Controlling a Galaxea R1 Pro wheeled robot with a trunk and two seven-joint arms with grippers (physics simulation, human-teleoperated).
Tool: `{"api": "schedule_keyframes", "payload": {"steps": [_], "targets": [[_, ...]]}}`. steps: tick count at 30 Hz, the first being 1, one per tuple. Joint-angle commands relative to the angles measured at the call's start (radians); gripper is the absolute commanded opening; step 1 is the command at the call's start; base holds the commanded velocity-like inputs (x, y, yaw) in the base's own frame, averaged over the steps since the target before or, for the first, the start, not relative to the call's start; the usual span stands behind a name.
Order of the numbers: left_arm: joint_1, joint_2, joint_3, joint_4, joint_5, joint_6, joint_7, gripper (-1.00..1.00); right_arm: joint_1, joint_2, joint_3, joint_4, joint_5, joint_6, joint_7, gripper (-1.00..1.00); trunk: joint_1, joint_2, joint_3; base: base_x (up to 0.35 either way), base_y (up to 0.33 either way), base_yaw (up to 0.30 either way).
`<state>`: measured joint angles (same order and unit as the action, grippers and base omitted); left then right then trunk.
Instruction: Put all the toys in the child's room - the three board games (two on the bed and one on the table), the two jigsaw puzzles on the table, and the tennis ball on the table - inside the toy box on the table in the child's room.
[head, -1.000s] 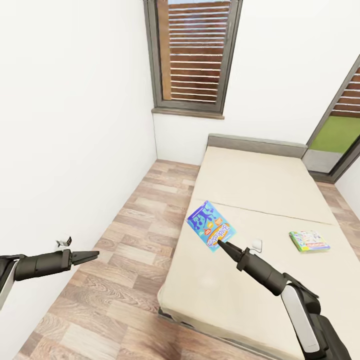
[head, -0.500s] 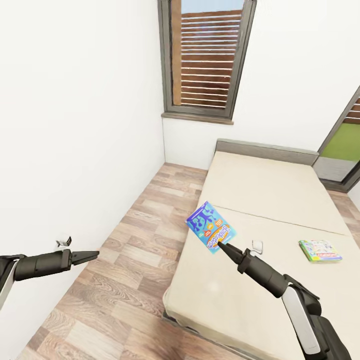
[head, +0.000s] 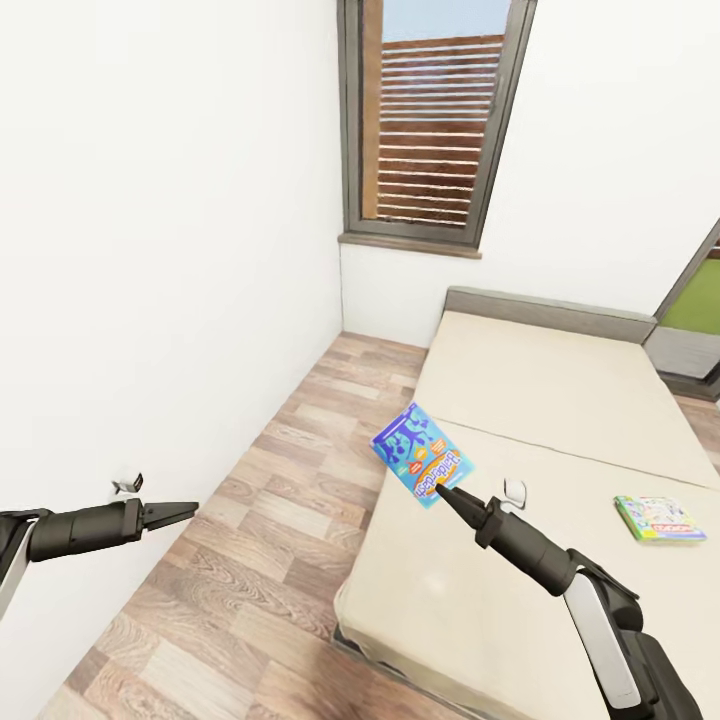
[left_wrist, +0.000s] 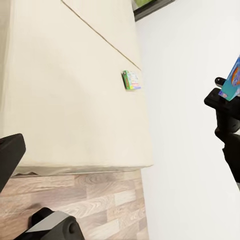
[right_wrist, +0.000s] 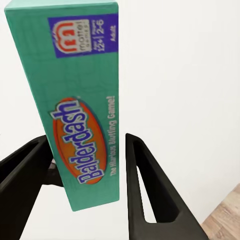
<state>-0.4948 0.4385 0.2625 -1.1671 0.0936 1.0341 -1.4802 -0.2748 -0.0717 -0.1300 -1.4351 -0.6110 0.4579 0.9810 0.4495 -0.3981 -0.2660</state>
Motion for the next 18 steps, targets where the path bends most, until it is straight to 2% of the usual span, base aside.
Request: {"api": "schedule_keyframes", "payload": {"steps": [1,18], "targets": [[-0.001,0.0,0.0,0.0,0.001,0.011,-0.003,1.0,-0.001,0.0,0.0,0.0,-0.007,0.008,0.0,-1.0,0.001,-0.002,-0.002,0.0,0.0,0.014],[-0.001,0.0,-0.002,0.0,0.002,0.011,-0.003,1.0,-0.001,0.0,0.0,0.0,-0.01,0.011,-0.005,-1.0,0.001,-0.002,-0.001,0.0,0.0,0.002]]}}
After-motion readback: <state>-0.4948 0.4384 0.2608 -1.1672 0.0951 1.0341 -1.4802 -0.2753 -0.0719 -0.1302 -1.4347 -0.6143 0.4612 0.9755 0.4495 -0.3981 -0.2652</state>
